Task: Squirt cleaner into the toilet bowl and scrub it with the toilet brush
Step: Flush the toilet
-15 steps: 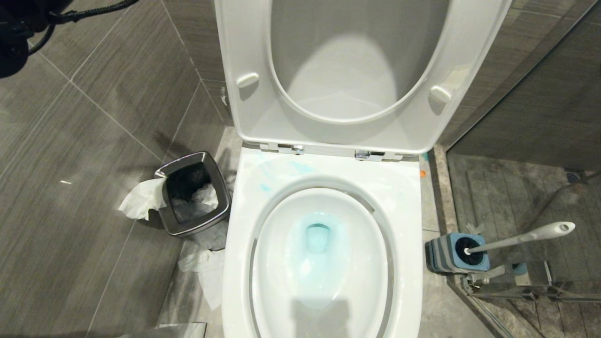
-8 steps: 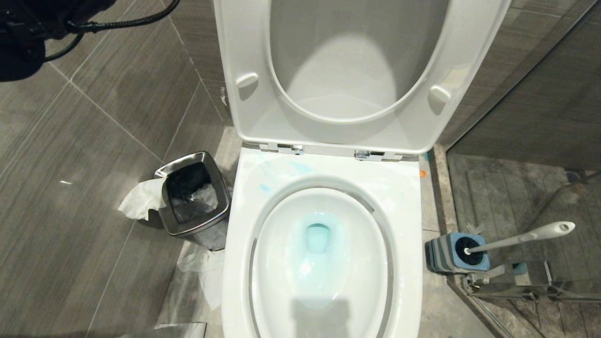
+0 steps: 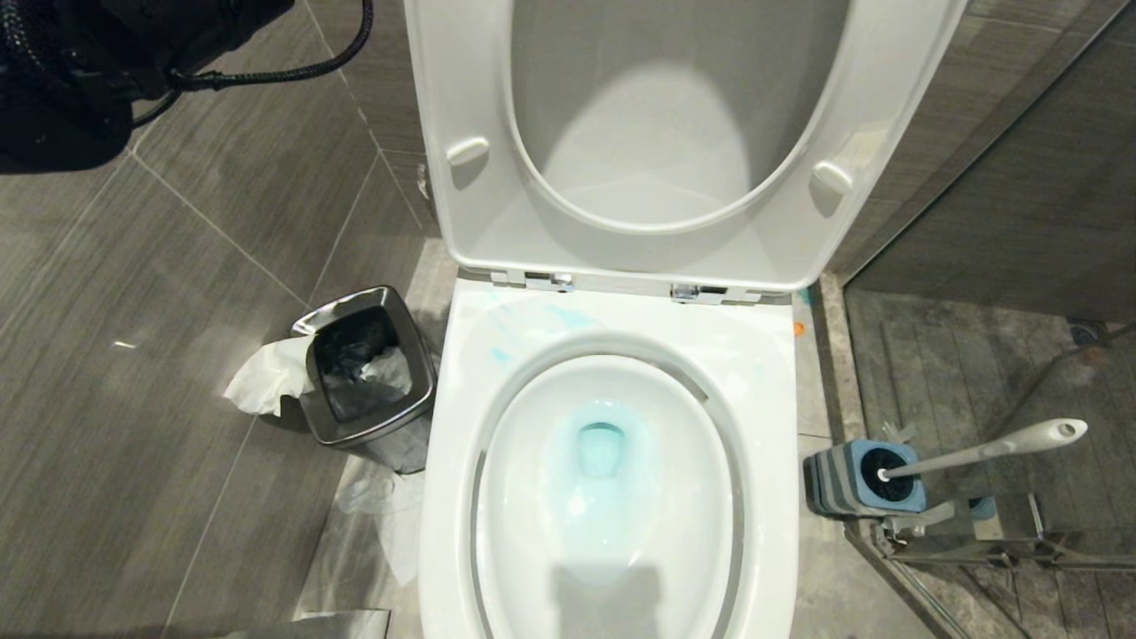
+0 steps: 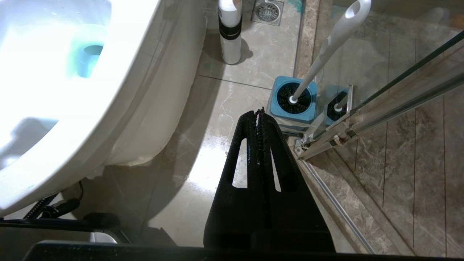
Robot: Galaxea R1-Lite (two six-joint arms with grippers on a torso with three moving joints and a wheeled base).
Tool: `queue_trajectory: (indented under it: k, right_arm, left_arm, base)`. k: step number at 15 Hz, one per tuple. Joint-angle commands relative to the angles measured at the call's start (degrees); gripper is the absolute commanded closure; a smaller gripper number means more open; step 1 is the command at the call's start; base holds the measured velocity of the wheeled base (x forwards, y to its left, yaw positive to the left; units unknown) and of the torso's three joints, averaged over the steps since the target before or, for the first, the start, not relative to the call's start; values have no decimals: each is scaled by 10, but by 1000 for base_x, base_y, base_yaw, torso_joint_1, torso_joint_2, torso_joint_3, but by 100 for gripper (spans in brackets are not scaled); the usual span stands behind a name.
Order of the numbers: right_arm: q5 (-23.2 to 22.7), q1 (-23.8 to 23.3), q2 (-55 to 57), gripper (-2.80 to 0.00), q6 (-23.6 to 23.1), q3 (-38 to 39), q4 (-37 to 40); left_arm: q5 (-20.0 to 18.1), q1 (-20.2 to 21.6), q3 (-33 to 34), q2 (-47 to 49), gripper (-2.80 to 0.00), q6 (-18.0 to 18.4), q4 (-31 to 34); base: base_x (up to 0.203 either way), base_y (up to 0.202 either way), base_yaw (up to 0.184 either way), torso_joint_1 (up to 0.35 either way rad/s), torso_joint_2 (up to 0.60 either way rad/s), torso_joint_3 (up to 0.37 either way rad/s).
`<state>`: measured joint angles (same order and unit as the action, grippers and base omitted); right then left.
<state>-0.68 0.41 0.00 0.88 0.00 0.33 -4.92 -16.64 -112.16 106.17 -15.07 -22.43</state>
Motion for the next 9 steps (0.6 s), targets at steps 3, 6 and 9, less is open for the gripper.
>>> queue_trajectory:
  k: [3,6,9]
  right_arm:
    - [0,-1,0,0,0,0,0]
    - [0,0,0,0,0,-1,0]
    - [0,0,0,0,0,0,0]
  left_arm:
    - [-1,-7,0,4,0,-5,-2]
    - [-2,-11,-1,1,0,-7,-11]
    - [-1,-11,-1,1,0,-5,-18]
  base:
    - [0,0,0,0,0,0]
    - [0,0,0,0,0,0]
    - [0,0,0,0,0,0]
